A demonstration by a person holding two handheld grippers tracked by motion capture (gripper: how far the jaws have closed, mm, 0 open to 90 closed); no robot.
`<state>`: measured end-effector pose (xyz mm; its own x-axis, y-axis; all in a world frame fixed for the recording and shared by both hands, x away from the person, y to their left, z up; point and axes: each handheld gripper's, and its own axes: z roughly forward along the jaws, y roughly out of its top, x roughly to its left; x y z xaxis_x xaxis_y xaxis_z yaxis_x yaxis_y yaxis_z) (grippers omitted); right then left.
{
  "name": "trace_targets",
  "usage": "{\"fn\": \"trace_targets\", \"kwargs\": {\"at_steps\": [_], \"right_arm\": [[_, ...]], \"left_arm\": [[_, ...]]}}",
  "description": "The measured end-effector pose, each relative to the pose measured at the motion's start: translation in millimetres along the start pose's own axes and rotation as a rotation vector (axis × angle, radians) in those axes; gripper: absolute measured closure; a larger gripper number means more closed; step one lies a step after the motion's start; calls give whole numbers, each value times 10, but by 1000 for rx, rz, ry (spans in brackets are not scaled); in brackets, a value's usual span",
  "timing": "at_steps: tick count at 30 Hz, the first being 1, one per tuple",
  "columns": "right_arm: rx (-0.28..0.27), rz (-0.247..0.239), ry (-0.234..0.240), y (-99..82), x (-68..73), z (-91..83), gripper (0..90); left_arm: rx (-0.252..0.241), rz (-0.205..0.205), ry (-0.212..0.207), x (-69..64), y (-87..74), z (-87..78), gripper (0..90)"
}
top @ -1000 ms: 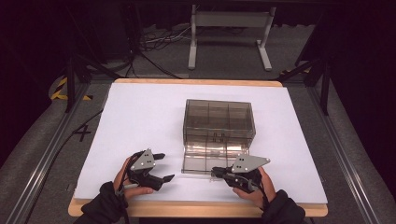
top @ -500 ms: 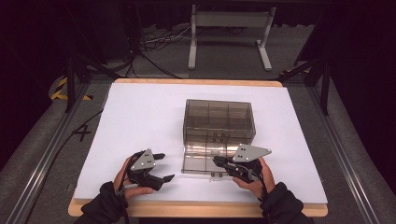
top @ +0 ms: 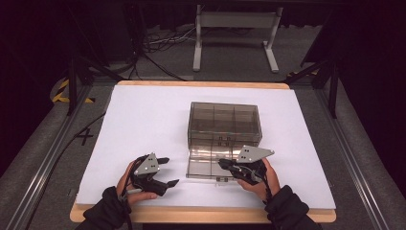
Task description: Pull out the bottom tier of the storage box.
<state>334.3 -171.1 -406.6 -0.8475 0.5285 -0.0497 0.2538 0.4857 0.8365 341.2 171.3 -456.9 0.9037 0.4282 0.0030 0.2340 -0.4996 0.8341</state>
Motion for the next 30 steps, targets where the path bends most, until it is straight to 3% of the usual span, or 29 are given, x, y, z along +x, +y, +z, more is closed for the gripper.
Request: {"fn": "trace_targets", "kwargs": {"at_steps": [17,30], "right_arm": [[78,27,-14,-128,-31,126,866],[90,40,-16,-165,-25,143,862]], "left_arm": [[5,7,0,-5,2,3,177],[11,9,-2,-7,5,12,176]]}}
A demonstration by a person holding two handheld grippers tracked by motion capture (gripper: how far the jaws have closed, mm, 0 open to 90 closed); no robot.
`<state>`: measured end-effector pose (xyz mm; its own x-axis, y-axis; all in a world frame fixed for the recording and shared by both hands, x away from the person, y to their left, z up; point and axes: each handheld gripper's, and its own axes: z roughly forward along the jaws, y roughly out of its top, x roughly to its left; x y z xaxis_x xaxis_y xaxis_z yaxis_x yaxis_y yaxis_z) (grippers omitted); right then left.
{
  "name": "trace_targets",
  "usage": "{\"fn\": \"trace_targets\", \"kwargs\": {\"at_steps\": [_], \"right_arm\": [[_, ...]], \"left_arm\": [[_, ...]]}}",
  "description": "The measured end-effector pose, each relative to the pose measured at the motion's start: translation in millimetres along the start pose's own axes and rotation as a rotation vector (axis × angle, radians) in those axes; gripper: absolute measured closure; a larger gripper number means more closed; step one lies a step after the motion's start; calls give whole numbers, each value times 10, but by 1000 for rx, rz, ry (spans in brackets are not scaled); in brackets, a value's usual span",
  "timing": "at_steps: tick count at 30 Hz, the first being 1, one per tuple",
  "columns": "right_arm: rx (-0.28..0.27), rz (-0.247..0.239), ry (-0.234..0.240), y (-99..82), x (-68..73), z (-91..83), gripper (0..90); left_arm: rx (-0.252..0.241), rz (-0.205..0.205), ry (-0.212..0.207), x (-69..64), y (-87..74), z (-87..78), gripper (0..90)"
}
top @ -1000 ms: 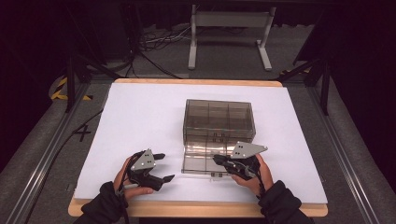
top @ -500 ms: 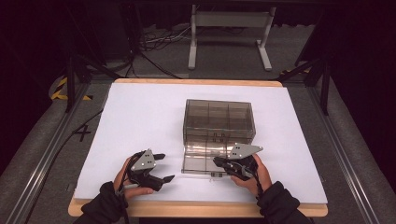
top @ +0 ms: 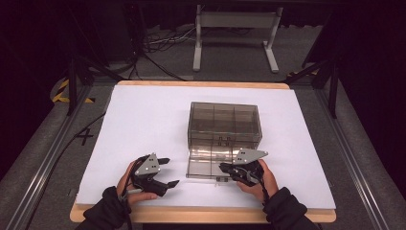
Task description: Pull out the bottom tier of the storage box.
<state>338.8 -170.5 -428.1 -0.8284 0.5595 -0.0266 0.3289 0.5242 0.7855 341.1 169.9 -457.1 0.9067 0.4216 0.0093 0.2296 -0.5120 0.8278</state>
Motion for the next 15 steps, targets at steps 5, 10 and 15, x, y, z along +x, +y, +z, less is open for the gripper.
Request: {"fn": "trace_targets", "kwargs": {"at_steps": [5,10,15], "right_arm": [[0,3,-3,-4,2,4,852],[-10,3,-10,1,6,-18,844],[-51,-13,11,14,53,-123,842]], "left_arm": [[1,1,0,1,0,0,176],[2,-1,1,2,0,0,173],[3,-4,1,3,1,1,169]]}}
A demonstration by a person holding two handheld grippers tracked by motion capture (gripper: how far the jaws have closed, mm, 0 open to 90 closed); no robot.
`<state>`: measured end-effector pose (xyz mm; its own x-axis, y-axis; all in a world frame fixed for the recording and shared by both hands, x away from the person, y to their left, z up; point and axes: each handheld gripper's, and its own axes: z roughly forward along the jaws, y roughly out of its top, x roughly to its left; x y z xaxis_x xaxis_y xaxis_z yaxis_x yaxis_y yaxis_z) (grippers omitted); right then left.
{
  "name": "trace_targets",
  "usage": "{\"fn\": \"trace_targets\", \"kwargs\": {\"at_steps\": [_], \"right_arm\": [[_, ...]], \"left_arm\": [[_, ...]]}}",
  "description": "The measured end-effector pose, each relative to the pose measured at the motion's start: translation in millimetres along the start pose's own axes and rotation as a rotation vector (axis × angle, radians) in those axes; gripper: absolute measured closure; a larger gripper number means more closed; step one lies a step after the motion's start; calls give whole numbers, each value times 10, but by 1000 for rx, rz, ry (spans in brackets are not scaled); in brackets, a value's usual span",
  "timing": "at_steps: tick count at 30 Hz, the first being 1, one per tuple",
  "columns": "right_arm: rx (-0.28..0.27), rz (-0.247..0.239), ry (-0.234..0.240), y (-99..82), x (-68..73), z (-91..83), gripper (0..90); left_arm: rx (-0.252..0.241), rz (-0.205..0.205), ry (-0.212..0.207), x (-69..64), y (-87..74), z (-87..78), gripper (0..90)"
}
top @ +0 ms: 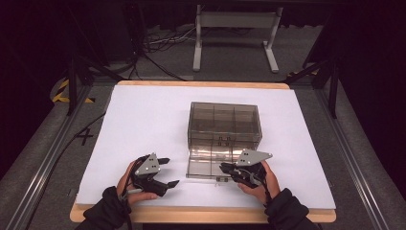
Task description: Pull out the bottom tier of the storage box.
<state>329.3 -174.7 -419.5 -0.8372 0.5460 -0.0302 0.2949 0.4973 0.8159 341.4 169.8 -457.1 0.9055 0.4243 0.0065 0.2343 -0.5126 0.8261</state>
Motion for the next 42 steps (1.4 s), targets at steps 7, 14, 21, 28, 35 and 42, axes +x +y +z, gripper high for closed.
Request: {"fn": "trace_targets", "kwargs": {"at_steps": [7,14,21,28,35,42], "right_arm": [[-30,-36,69,-24,238,-152,843],[44,-75,105,-141,405,24,772],[69,-96,108,-190,409,114,674],[108,-145,92,-195,461,211,599],[113,-165,82,-190,472,244,565],[109,-130,106,-204,442,253,575]], "left_arm": [[4,2,5,-1,2,1,164],[12,10,0,-4,6,3,164],[10,14,0,-2,6,-1,163],[10,13,2,-7,6,3,163],[11,20,5,-7,7,4,165],[12,15,0,-9,6,4,165]]}}
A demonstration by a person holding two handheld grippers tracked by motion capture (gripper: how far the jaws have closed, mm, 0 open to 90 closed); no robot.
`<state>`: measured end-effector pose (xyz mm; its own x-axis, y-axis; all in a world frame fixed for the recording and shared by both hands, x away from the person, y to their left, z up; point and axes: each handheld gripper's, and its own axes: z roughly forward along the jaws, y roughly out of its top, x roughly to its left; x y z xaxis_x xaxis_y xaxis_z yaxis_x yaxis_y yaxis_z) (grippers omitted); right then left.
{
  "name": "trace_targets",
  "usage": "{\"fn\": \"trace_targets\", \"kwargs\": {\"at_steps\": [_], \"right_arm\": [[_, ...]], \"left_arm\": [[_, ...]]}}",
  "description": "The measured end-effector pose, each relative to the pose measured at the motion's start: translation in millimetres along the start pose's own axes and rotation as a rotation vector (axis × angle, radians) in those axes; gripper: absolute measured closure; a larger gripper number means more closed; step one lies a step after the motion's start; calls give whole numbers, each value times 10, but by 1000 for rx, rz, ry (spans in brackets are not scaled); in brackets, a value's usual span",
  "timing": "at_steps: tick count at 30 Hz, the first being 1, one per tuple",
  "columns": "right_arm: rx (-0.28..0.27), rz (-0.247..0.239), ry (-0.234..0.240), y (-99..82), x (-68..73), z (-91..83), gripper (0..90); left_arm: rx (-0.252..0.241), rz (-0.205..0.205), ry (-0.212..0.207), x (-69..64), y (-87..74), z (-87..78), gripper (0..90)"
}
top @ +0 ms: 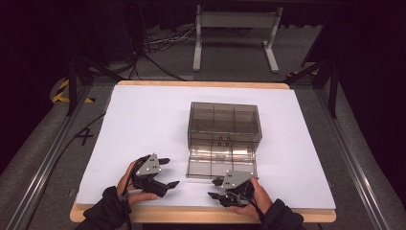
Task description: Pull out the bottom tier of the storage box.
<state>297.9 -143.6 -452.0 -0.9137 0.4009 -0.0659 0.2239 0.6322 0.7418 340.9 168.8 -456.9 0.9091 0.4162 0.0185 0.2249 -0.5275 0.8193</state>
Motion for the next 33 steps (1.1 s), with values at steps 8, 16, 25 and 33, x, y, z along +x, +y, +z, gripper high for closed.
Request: {"fn": "trace_targets", "kwargs": {"at_steps": [8,16,25,33], "right_arm": [[-4,-2,33,3,-2,10,664],[-4,2,69,8,-1,11,776],[-4,17,77,14,-15,21,861],[-33,38,77,31,-25,-33,862]], "left_arm": [[3,2,2,1,1,2,166],[1,0,-1,0,0,0,166],[1,0,-2,-1,0,0,165],[-2,-3,-1,-1,-1,2,165]]}}
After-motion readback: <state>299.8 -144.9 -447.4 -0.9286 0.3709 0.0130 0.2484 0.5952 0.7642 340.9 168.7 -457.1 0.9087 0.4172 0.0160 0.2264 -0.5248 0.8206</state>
